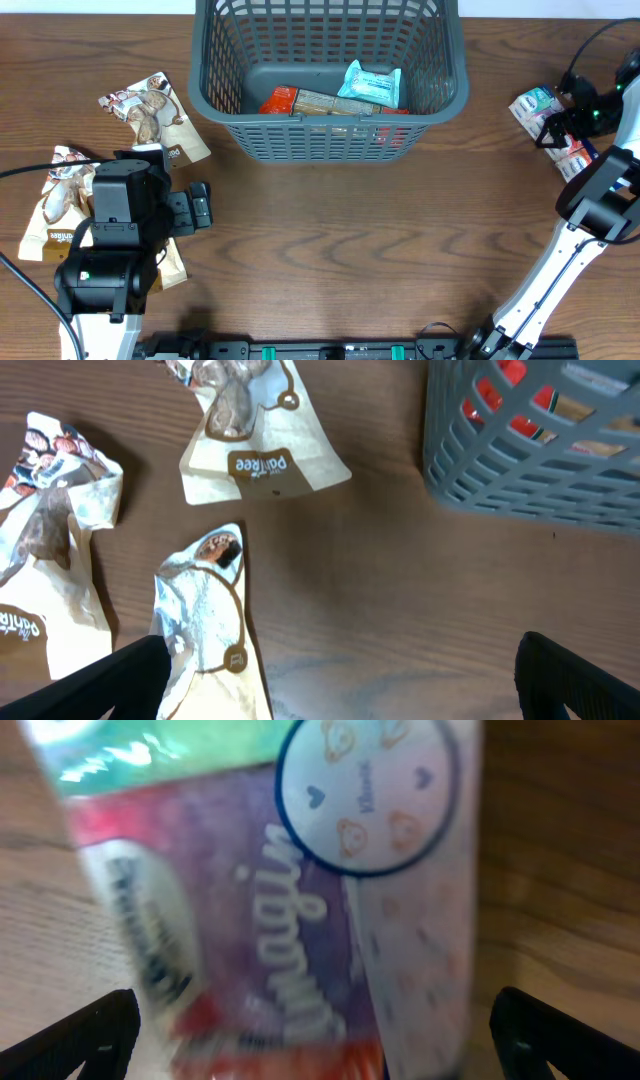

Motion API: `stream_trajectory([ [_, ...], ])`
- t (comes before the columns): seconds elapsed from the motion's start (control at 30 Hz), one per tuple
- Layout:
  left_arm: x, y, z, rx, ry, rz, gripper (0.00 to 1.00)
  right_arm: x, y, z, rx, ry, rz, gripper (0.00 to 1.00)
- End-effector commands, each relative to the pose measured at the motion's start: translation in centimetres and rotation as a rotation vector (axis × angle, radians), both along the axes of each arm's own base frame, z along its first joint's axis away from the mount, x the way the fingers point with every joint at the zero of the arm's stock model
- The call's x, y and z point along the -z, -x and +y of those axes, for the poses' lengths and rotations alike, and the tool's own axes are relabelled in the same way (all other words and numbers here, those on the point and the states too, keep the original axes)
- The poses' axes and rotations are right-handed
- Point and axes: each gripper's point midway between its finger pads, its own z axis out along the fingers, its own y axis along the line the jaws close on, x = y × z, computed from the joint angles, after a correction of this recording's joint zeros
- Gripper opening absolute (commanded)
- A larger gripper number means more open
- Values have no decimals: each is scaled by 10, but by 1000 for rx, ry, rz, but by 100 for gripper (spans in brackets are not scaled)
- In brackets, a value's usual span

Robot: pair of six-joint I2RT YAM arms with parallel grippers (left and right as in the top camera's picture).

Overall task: Pack container
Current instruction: 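Grasp the tissue packet multi-pack with the right gripper, then lift the tissue multi-pack and place it into the basket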

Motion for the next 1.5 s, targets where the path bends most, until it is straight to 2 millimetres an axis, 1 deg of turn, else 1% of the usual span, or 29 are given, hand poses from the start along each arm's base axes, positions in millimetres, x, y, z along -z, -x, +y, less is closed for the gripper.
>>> stream_trajectory([
  [0.0, -8, -3, 3, -14, -7, -23, 98, 19, -1, 9, -33, -24, 26, 99],
  [0.1, -8, -3, 3, -14, -7, -24, 98, 27, 0, 11, -34, -33, 41, 95],
  [0.17, -8, -3, 3, -14, -7, -24, 99, 30, 0, 11, -35, -35, 43, 89],
  [0.23, -8, -3, 3, -14, -7, -24, 98, 30, -3, 11, -37, -31, 35, 76],
  [0.33, -8, -3, 3, -14, -7, -24, 98, 30, -6, 13, -44, -26, 27, 44],
  [0.4, -8, -3, 3, -14, -7, -24, 99, 30, -7, 16, -50, -28, 28, 27],
  [0.43, -8, -3, 3, -14, -7, -24, 98, 30, -9, 21, -52, -38, 25, 20],
  [0.53, -8, -3, 3, -14, -7, -24, 98, 25, -19, 35, -23, -76, -5, 9],
  [0.57, -8, -3, 3, -14, -6, -24, 98, 22, -25, 41, -9, -94, -23, 7],
  [0.63, -8, -3, 3, -14, -6, -24, 99, 8, -39, 58, 9, -143, -75, 2],
  [0.67, -8, -3, 3, -14, -7, -24, 98, -2, -47, 66, 20, -164, -107, 1],
  [0.73, -8, -3, 3, -14, -6, -24, 98, -33, -68, 83, 42, -201, -192, 1],
  [0.83, -8, -3, 3, -14, -7, -24, 99, -96, -95, 107, 26, -207, -340, 1],
  [0.9, -8, -3, 3, -14, -7, -24, 99, -147, -107, 122, -6, -178, -453, 1],
  [0.93, -8, -3, 3, -14, -7, -24, 98, -175, -111, 132, -37, -158, -520, 1],
  [1.03, -8, -3, 3, -14, -7, -24, 98, -254, -118, 153, -59, -66, -699, 1],
  [1.1, -8, -3, 3, -14, -7, -24, 98, -306, -116, 168, -60, -8, -823, 1],
  [1.13, -8, -3, 3, -14, -7, -24, 99, -329, -114, 178, -81, 7, -879, 1],
  [1.17, -8, -3, 3, -14, -7, -24, 99, -355, -108, 193, -111, 10, -944, 1],
  [1.23, -8, -3, 3, -14, -7, -24, 98, -394, -98, 219, -170, 13, -1040, 1],
  [1.27, -8, -3, 3, -14, -7, -24, 99, -410, -90, 238, -232, 16, -1083, 1],
  [1.3, -8, -3, 3, -14, -7, -24, 98, -422, -82, 256, -305, 17, -1114, 1],
  [1.33, -8, -3, 3, -14, -7, -23, 98, -432, -73, 278, -395, 14, -1143, 1],
  [1.4, -7, -2, 3, -14, -7, -18, 99, -440, -56, 320, -566, -2, -1175, 1],
  [1.47, -7, -2, 3, -14, -7, -19, 99, -435, -43, 358, -727, -11, -1174, 1],
])
